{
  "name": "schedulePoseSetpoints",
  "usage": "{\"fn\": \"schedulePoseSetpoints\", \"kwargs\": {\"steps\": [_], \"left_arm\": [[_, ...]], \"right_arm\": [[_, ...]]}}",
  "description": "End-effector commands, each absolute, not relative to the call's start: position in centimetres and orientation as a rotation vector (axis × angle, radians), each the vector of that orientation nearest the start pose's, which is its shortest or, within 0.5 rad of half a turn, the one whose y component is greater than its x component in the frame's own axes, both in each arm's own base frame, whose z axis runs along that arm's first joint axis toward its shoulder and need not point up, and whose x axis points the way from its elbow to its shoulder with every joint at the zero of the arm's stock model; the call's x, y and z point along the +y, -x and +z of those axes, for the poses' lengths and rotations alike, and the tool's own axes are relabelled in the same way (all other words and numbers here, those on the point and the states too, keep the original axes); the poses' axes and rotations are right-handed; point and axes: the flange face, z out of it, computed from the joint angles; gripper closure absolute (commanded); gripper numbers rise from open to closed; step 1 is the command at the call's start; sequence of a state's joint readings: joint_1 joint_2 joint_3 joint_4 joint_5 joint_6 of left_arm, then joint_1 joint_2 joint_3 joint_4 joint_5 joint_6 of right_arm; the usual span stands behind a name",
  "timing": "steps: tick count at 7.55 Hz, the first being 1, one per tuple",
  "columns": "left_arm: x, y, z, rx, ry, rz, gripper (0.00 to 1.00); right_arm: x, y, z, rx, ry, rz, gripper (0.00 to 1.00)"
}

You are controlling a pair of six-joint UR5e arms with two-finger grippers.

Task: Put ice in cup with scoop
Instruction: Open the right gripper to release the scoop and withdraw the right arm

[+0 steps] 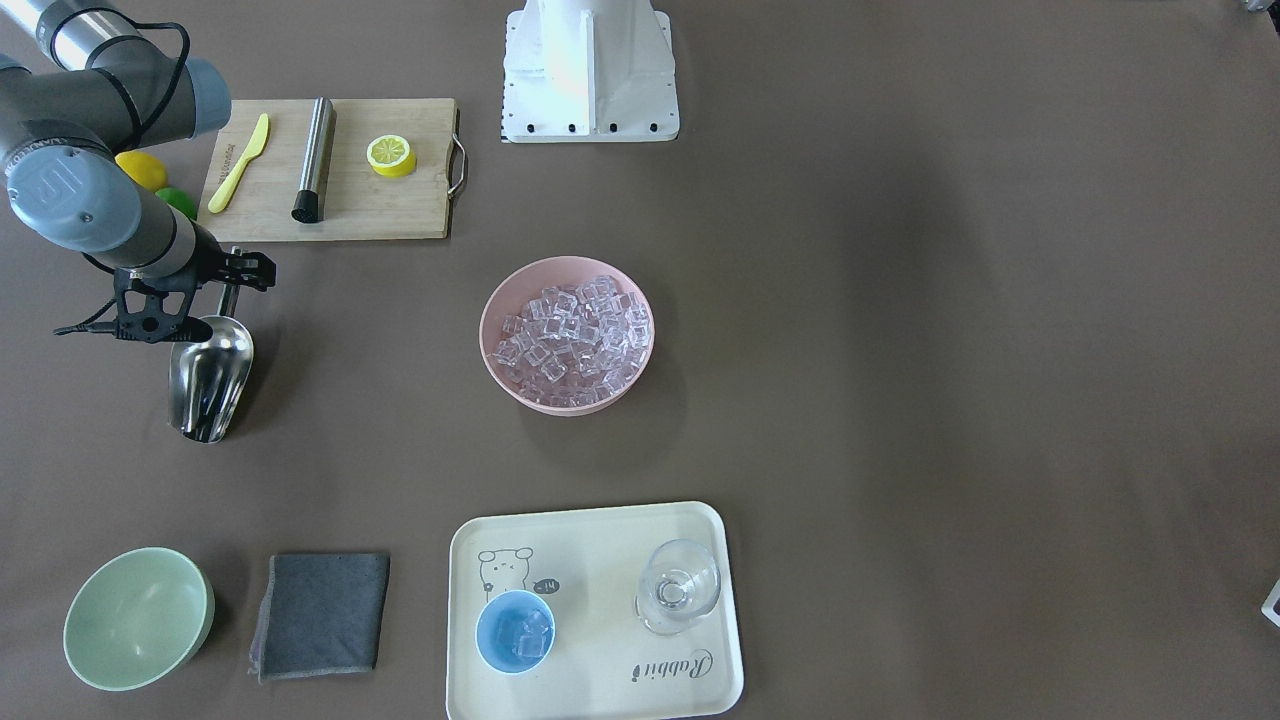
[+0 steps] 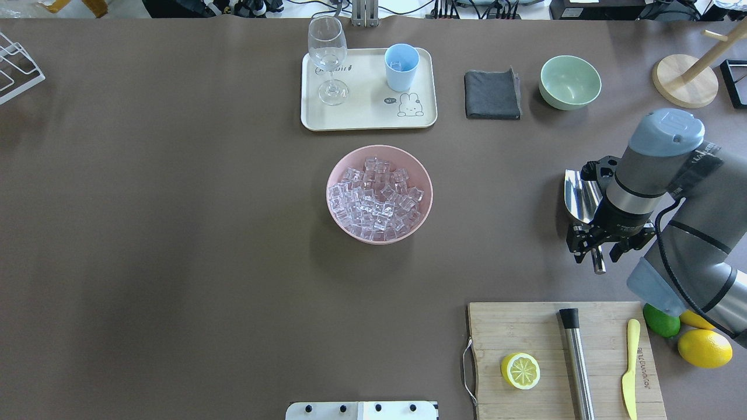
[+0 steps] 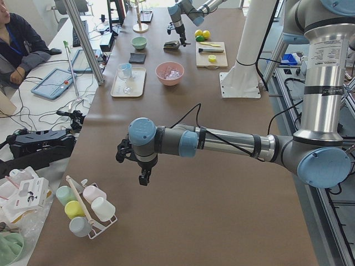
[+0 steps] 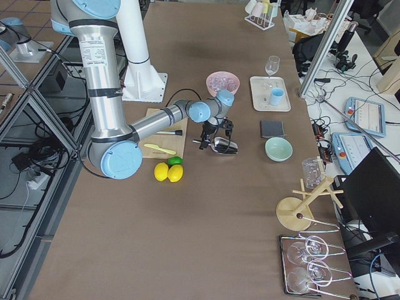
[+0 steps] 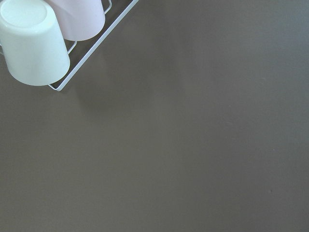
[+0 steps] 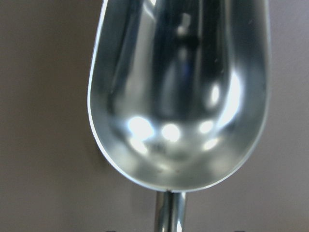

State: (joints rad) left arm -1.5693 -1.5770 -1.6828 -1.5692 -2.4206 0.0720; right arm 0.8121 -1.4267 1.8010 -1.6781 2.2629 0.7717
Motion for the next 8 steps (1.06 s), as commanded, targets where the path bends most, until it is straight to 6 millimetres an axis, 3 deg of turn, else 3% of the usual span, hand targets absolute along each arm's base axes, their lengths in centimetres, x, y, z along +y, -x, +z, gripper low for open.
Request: {"fn": "schedulePoseSetpoints", "kwargs": {"steps": [1,3,5,6,7,8], "left_arm": [[-49.9,5.8,59.5,0.845,-0.139,0.117,0.02],[-50.0,5.8,59.3,0.845,-0.142,0.118,0.02],[-50.2,5.8,59.0,0.844,-0.149,0.122,0.02],[-50.2,5.8,59.4,0.842,-0.142,0.120,0.02],[-50.2,5.8,59.6,0.840,-0.140,0.120,0.02],[-50.2,5.8,59.6,0.840,-0.139,0.118,0.02]], "right_arm": [[-49.2,23.7,46.7,-0.684,0.156,0.072,0.00],[-52.1,12.4,45.3,-0.719,0.068,0.254,0.00],[-52.8,0.6,48.1,-0.675,-0.019,0.092,0.00],[-52.2,-6.1,50.4,-0.655,-0.036,0.006,0.00],[-50.1,-10.2,54.5,-0.673,-0.023,0.007,0.00],[-47.5,-11.8,58.8,-0.712,0.018,0.007,0.00]]}}
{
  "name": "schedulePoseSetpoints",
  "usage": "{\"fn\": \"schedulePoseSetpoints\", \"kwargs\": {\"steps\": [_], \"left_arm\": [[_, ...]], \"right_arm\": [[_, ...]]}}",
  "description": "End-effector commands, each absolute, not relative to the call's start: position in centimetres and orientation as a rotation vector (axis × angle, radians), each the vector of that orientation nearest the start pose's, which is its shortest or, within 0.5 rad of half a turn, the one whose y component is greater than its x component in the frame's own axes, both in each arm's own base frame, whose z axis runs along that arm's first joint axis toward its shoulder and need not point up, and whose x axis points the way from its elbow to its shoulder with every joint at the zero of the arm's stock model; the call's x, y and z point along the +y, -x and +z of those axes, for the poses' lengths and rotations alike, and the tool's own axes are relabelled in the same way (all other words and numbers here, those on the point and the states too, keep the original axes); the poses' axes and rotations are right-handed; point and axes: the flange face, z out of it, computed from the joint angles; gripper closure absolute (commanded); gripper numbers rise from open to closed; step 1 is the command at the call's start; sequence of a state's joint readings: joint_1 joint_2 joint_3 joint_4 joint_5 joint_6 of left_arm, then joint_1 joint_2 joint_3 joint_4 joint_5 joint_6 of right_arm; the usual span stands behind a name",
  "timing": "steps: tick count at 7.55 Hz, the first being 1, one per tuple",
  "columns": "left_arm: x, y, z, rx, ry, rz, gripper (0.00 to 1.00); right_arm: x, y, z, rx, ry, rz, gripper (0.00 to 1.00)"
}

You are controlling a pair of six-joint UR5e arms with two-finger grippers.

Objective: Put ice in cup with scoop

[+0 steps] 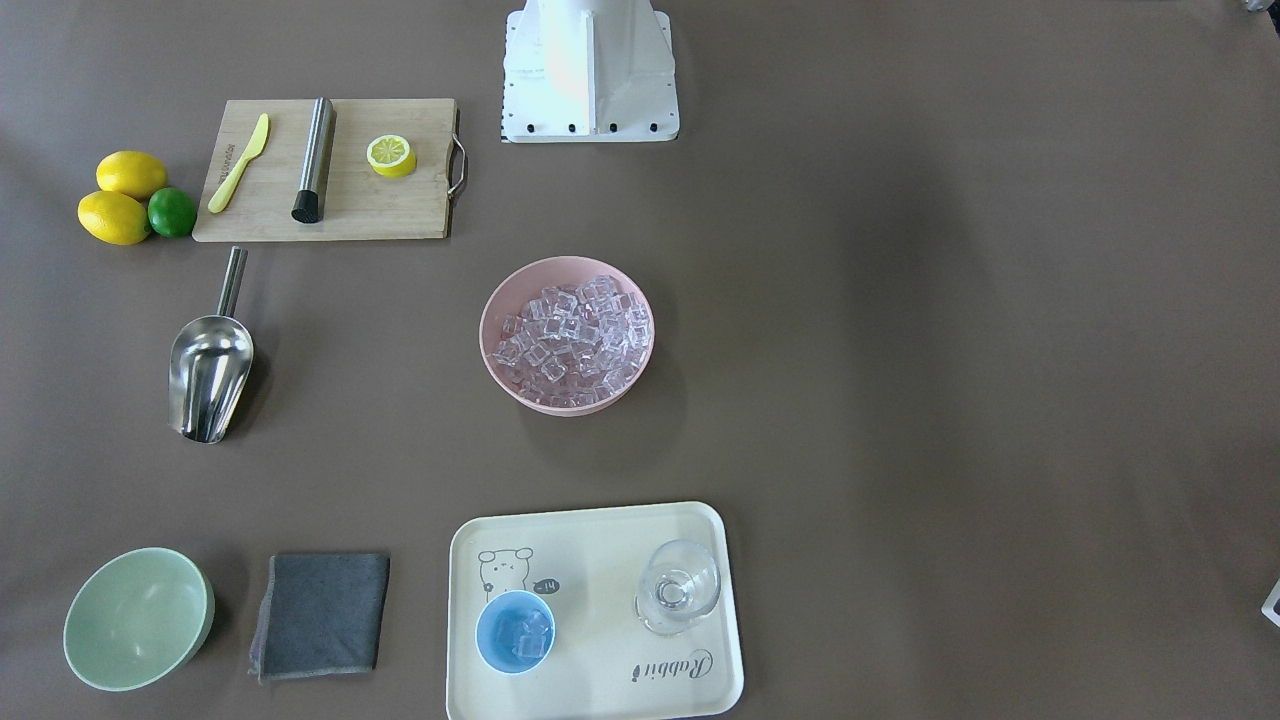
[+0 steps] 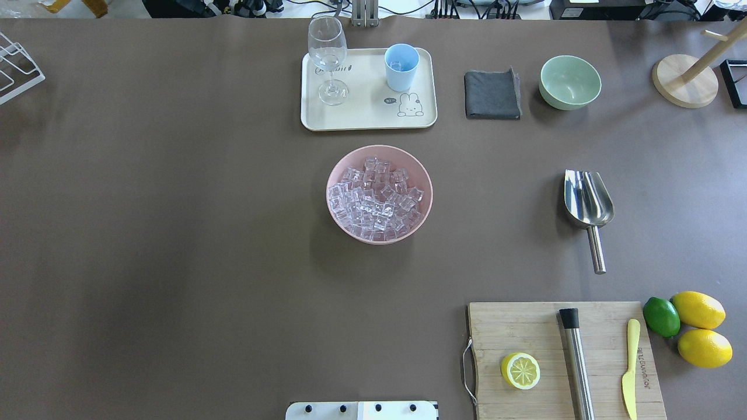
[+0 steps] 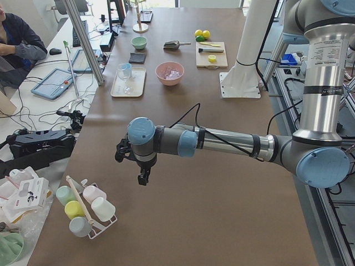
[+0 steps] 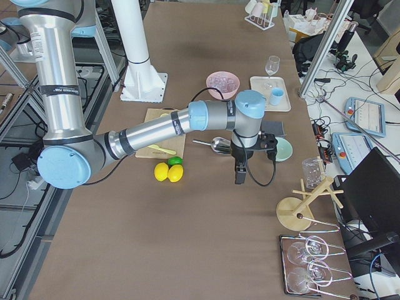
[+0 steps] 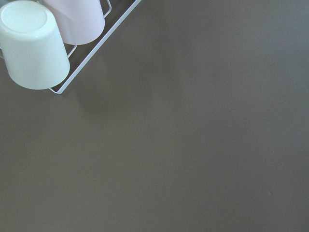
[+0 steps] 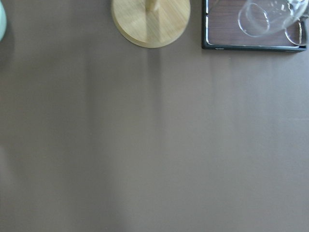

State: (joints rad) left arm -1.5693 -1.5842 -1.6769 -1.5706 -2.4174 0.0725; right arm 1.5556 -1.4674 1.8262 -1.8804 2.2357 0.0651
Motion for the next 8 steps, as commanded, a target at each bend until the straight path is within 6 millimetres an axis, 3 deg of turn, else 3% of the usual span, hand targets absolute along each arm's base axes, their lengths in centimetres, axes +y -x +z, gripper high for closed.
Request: {"fn": "schedulePoseSetpoints", "kwargs": {"steps": [1,4,8], "left_arm": [[-50.2,5.8,59.6,0.839,-0.139,0.118,0.02],[-50.2,5.8,59.4,0.839,-0.142,0.120,0.02],[-50.2,5.8,59.6,0.836,-0.139,0.118,0.02]], "right_arm": [[-47.3,-11.8,60.7,-0.715,0.028,0.011,0.00],[-46.8,-11.6,64.1,-0.718,0.051,0.022,0.00],[-46.4,-11.6,65.2,-0.711,-0.009,-0.001,0.00]]}}
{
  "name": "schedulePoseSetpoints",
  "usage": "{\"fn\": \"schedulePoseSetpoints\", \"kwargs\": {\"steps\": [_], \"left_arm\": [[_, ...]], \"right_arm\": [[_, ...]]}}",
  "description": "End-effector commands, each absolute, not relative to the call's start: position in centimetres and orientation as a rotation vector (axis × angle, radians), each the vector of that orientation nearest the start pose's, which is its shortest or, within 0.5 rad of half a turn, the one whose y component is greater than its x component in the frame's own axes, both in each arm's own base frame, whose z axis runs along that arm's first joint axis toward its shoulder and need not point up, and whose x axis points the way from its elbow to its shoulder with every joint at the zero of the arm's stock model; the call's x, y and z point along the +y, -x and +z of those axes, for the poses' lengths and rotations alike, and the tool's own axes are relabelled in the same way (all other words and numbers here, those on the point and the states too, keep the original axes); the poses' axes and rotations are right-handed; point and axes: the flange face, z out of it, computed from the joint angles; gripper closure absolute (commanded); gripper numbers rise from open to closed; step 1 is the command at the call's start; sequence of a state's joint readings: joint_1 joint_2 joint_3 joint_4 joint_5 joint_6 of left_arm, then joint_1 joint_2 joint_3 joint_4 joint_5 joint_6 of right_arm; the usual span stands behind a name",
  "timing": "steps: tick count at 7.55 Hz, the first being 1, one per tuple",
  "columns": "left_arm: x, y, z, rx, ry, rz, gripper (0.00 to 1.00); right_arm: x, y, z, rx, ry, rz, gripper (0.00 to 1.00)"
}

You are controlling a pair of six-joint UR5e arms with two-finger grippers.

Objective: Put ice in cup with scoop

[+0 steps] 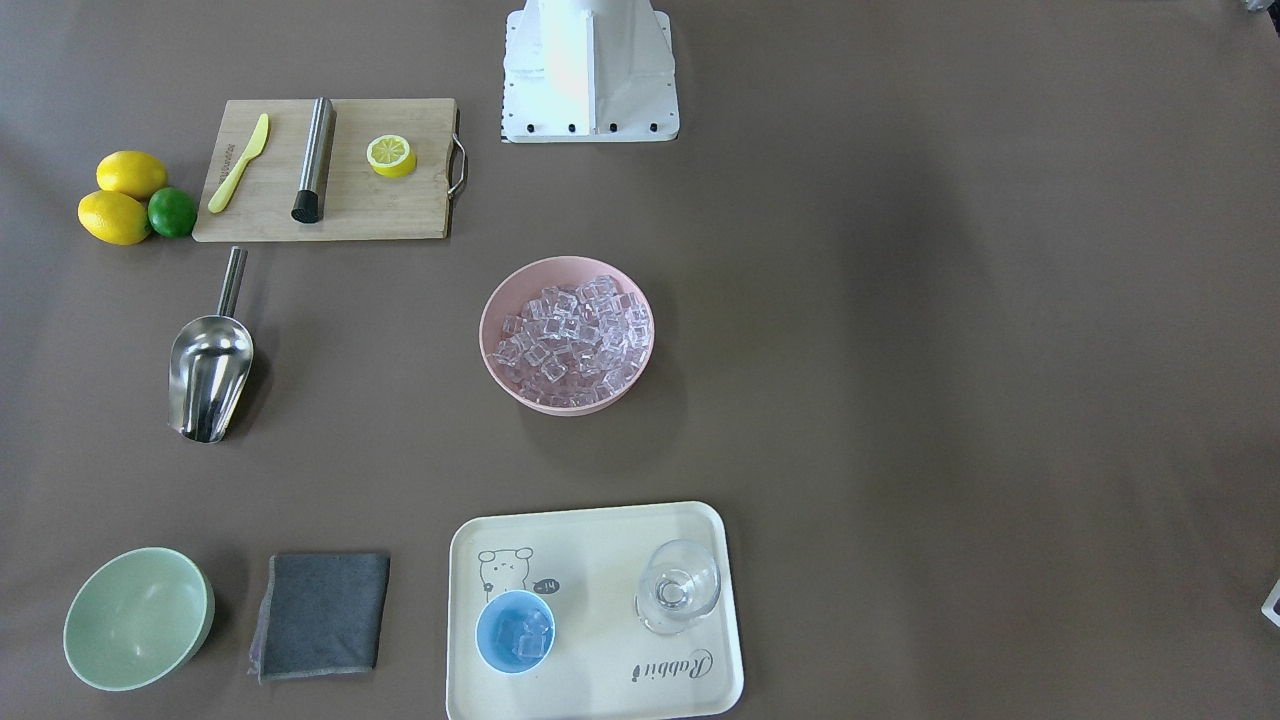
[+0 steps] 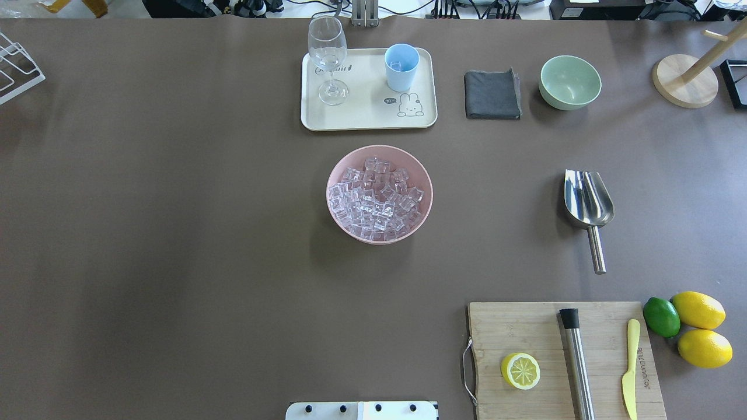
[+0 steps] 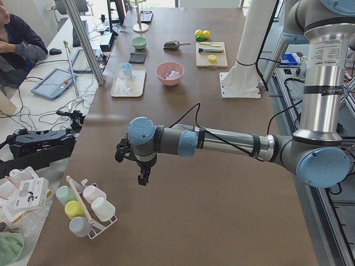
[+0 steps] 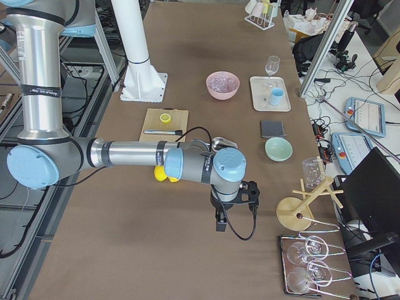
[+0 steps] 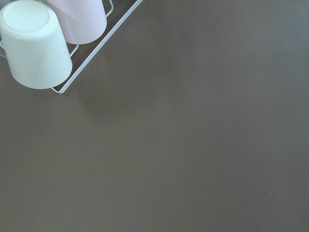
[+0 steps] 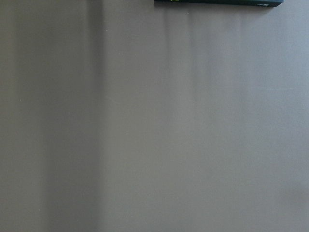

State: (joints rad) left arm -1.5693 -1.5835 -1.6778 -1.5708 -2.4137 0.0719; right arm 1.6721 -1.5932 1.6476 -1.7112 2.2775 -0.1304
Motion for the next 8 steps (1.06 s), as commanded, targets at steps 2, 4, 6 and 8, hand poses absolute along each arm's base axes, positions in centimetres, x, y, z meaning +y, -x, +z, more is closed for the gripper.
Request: {"fn": "schedulePoseSetpoints", "kwargs": {"steps": [2,4,6,8], "left_arm": [[-50.1,5.9,59.5,0.836,-0.140,0.115,0.02],[-50.2,5.9,59.3,0.835,-0.145,0.118,0.02],[-50.1,6.1,59.3,0.833,-0.148,0.115,0.02],[-50.1,6.1,59.6,0.834,-0.142,0.112,0.02]], "right_arm": [[-46.2,-11.6,65.8,-0.712,-0.008,0.000,0.00],[-46.2,-11.6,65.8,-0.714,-0.008,0.000,0.00],[-45.1,-11.4,66.9,-0.730,0.012,0.007,0.00],[-45.7,-11.4,64.3,-0.719,-0.050,-0.017,0.00]]}}
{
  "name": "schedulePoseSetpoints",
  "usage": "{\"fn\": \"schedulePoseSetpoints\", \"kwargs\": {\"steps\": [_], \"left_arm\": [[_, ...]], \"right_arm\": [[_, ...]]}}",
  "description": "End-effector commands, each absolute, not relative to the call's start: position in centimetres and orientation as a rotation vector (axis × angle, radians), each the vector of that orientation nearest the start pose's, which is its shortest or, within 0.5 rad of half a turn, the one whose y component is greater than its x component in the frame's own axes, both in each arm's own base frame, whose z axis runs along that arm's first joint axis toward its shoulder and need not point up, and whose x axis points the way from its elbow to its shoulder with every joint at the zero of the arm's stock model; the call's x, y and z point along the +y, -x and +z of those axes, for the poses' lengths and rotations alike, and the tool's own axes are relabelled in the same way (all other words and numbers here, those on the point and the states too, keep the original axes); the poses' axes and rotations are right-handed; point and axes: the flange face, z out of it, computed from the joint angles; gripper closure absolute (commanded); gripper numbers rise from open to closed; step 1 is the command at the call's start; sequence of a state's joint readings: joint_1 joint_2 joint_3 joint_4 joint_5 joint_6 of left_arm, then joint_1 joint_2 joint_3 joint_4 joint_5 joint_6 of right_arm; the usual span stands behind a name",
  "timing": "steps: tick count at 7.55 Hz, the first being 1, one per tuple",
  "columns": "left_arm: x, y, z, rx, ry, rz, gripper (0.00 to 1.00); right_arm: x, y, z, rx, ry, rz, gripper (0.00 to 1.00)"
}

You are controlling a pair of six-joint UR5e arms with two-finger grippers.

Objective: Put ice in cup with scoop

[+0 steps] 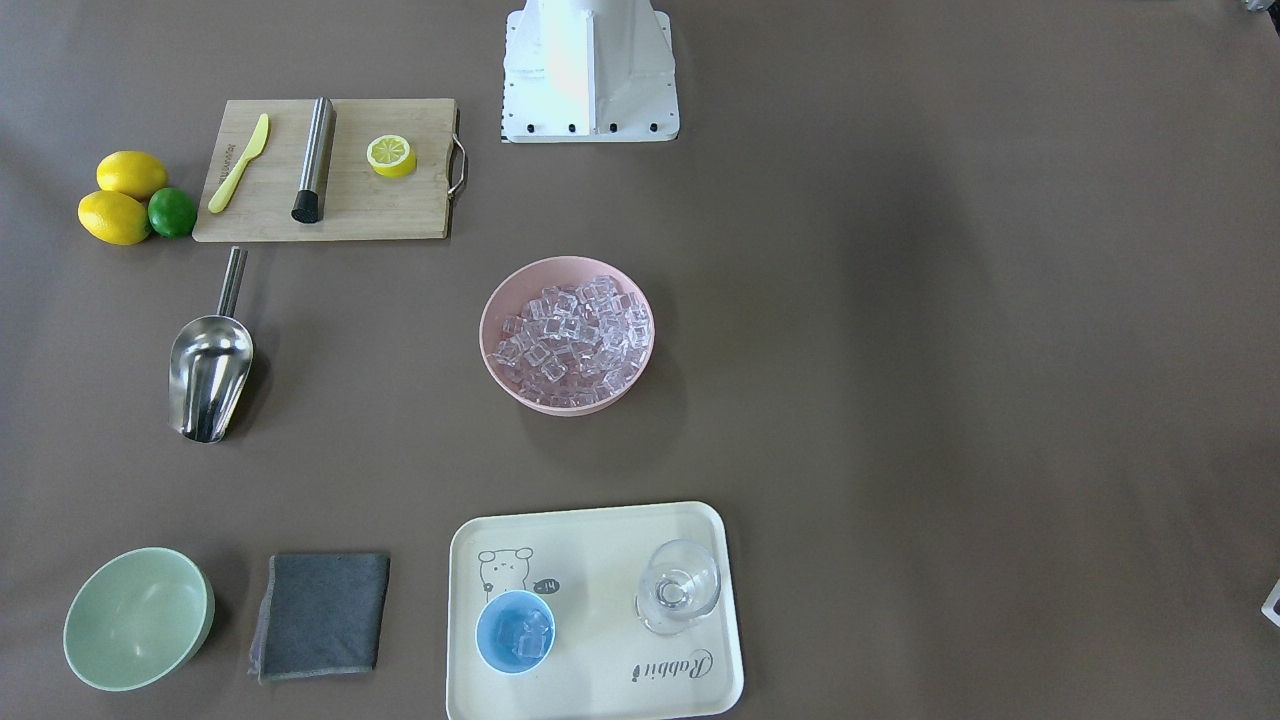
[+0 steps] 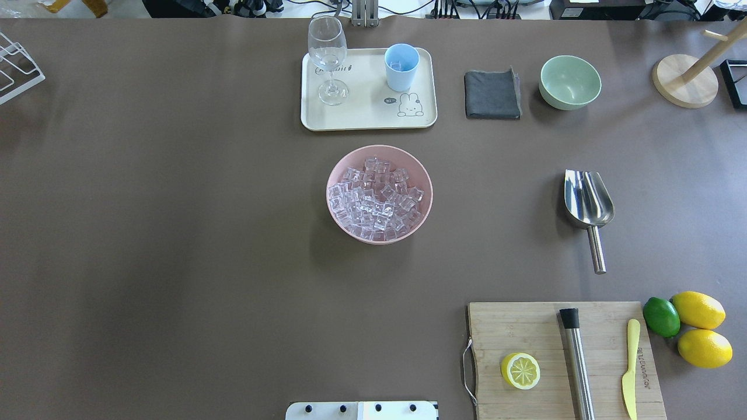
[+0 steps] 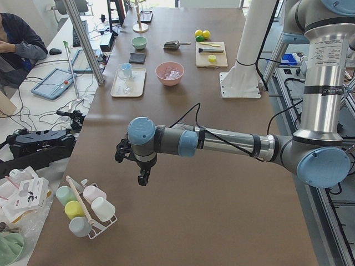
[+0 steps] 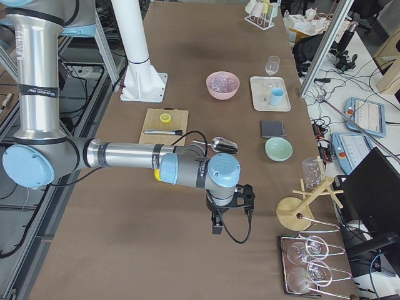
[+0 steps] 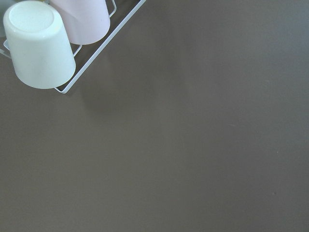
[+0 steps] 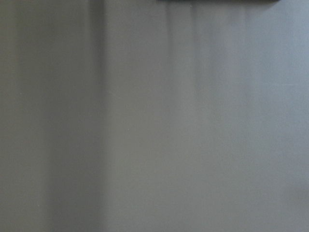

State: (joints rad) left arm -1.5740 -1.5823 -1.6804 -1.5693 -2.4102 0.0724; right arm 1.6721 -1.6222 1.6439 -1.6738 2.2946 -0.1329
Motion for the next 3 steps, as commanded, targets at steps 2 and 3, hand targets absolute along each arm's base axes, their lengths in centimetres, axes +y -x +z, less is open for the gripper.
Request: {"fn": "schedulePoseSetpoints", "kwargs": {"steps": [2,3], "left_arm": [[-49.99,6.15,59.65,0.834,-0.140,0.112,0.02],[-49.99,6.15,59.65,0.834,-0.140,0.112,0.02]], "right_arm": [[-45.77,-11.62,63.11,-0.693,-0.074,-0.027,0.00],[-45.97,-11.73,62.90,-0.682,-0.076,-0.027,0.00]]}}
